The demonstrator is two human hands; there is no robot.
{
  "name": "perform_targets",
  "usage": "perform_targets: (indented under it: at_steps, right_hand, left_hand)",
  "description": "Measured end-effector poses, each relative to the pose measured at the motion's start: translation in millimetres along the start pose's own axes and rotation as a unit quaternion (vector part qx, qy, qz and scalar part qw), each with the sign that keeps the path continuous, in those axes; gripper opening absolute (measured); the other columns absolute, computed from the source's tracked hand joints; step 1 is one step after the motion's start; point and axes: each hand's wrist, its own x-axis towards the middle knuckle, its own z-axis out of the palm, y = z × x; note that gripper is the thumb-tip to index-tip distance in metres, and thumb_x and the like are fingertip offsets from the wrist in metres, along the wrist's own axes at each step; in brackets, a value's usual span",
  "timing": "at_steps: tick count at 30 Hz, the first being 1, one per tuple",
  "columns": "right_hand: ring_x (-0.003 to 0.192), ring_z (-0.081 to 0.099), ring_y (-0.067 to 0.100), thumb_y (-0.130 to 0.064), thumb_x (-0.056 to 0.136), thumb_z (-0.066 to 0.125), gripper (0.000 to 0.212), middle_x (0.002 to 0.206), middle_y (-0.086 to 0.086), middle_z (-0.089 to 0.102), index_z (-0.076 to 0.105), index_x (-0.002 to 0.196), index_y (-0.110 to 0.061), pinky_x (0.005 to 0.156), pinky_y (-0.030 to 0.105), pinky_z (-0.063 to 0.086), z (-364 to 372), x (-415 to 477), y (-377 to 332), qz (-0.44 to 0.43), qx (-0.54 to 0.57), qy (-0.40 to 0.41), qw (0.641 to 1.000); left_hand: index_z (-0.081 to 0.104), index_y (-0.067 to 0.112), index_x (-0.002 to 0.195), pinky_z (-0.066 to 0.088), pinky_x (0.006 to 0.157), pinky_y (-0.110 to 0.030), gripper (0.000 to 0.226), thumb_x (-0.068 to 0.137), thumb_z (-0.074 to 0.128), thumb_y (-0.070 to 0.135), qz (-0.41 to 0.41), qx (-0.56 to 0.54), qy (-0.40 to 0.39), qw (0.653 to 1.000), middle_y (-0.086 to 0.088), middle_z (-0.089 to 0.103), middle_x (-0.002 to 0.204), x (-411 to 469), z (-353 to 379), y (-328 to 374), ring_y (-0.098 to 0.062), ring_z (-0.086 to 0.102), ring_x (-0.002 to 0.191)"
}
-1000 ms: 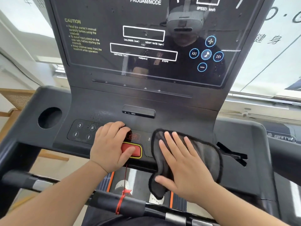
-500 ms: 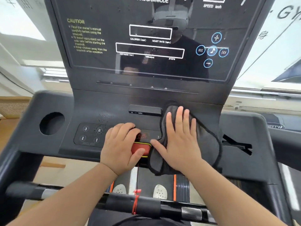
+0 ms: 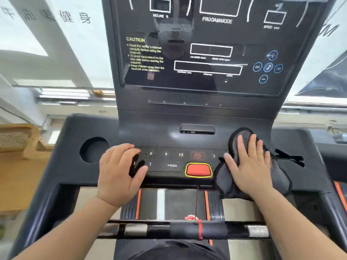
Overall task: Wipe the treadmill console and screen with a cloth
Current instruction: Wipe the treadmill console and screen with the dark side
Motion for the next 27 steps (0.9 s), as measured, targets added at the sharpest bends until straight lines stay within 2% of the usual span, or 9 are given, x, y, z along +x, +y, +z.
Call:
perform_targets:
  at_steps: [2, 5, 9, 13, 16, 18, 20, 24, 27]
  right_hand:
    - [0.158, -0.004, 0.039, -0.079, 0.082, -0.006, 0.101, 0.172, 0.019, -0.006, -0.002, 0.165, -0.022, 0.125, 0.059, 0.004, -0.2, -0.8, -28.0, 0.028, 0.004, -0.008, 1.000]
    - [0.158, -0.007, 0.039, -0.080, 0.079, -0.010, 0.107, 0.172, 0.020, -0.008, -0.003, 0.165, -0.017, 0.125, 0.059, 0.003, 3.0, -10.2, -71.2, 0.003, -0.011, -0.028, 1.000]
    - [0.158, -0.011, 0.037, -0.082, 0.078, -0.012, 0.110, 0.172, 0.017, -0.012, -0.005, 0.164, -0.016, 0.125, 0.058, 0.000, 6.3, -27.1, -120.6, -0.054, -0.024, -0.049, 0.997]
    - [0.158, -0.017, 0.033, -0.086, 0.081, -0.015, 0.108, 0.172, 0.011, -0.017, -0.006, 0.165, -0.018, 0.127, 0.058, -0.003, 10.7, -46.2, -155.4, -0.160, -0.053, -0.063, 0.984]
    - [0.158, -0.019, 0.027, -0.083, 0.087, -0.007, 0.100, 0.172, 0.003, -0.015, -0.003, 0.165, -0.021, 0.128, 0.055, -0.002, 14.6, -57.5, -160.9, -0.290, -0.076, -0.077, 0.951]
    - [0.158, -0.016, 0.026, -0.082, 0.088, -0.004, 0.098, 0.173, 0.003, -0.011, 0.000, 0.165, -0.022, 0.129, 0.052, 0.000, 13.2, -57.9, -150.6, -0.323, -0.088, -0.073, 0.939]
    - [0.159, -0.012, 0.030, -0.083, 0.089, -0.005, 0.099, 0.173, 0.009, -0.009, 0.003, 0.166, -0.021, 0.129, 0.052, 0.004, 13.4, -54.0, -138.2, -0.276, -0.092, -0.057, 0.955]
    - [0.158, 0.000, 0.044, -0.085, 0.085, -0.012, 0.112, 0.170, 0.027, 0.001, 0.009, 0.165, -0.010, 0.127, 0.058, 0.008, 14.7, -48.3, -151.8, -0.082, -0.069, -0.035, 0.994]
    - [0.157, -0.005, 0.046, -0.087, 0.079, -0.019, 0.120, 0.168, 0.031, -0.002, 0.006, 0.164, -0.006, 0.126, 0.060, 0.004, 15.3, -45.2, -187.2, -0.041, -0.040, -0.028, 0.998]
  left_hand:
    - [0.067, 0.005, 0.112, 0.036, 0.101, -0.047, 0.049, 0.088, 0.051, 0.045, -0.012, 0.027, -0.013, 0.999, -0.013, 0.062, 0.120, 2.2, -10.5, -18.8, -0.036, 0.054, 0.112]
    - [0.065, 0.008, 0.118, 0.037, 0.096, -0.052, 0.056, 0.089, 0.046, 0.052, -0.027, 0.095, -0.078, 0.992, -0.013, 0.059, 0.125, 5.0, -19.6, -43.5, -0.039, 0.051, 0.116]
    - [0.058, 0.011, 0.132, 0.034, 0.104, -0.055, 0.067, 0.090, 0.037, 0.059, -0.017, 0.164, -0.157, 0.974, -0.013, 0.053, 0.138, 3.6, -22.3, -67.8, -0.039, 0.044, 0.130]
    - [0.046, 0.012, 0.146, 0.024, 0.115, -0.058, 0.076, 0.092, 0.034, 0.064, -0.007, 0.188, -0.184, 0.965, -0.014, 0.043, 0.152, 5.1, -21.6, -84.5, -0.039, 0.035, 0.141]
    - [0.040, 0.012, 0.150, 0.022, 0.117, -0.059, 0.080, 0.092, 0.029, 0.067, 0.005, 0.199, -0.197, 0.960, -0.014, 0.038, 0.157, 8.4, -26.2, -102.3, -0.039, 0.031, 0.144]
    - [0.039, 0.012, 0.150, 0.022, 0.118, -0.058, 0.081, 0.092, 0.028, 0.067, -0.004, 0.184, -0.202, 0.962, -0.014, 0.038, 0.157, 8.7, -28.9, -111.8, -0.038, 0.031, 0.145]
    - [0.038, 0.013, 0.150, 0.022, 0.119, -0.057, 0.081, 0.092, 0.027, 0.068, -0.020, 0.158, -0.205, 0.966, -0.012, 0.037, 0.158, 7.9, -28.9, -115.0, -0.037, 0.031, 0.145]
    - [0.042, 0.013, 0.148, 0.028, 0.117, -0.054, 0.081, 0.091, 0.031, 0.068, -0.040, 0.102, -0.191, 0.975, -0.012, 0.043, 0.154, 8.5, -29.7, -116.1, -0.035, 0.037, 0.142]
    - [0.045, 0.012, 0.147, 0.029, 0.117, -0.054, 0.081, 0.090, 0.030, 0.069, -0.034, 0.094, -0.192, 0.976, -0.012, 0.045, 0.152, 8.6, -30.9, -117.8, -0.035, 0.038, 0.141]
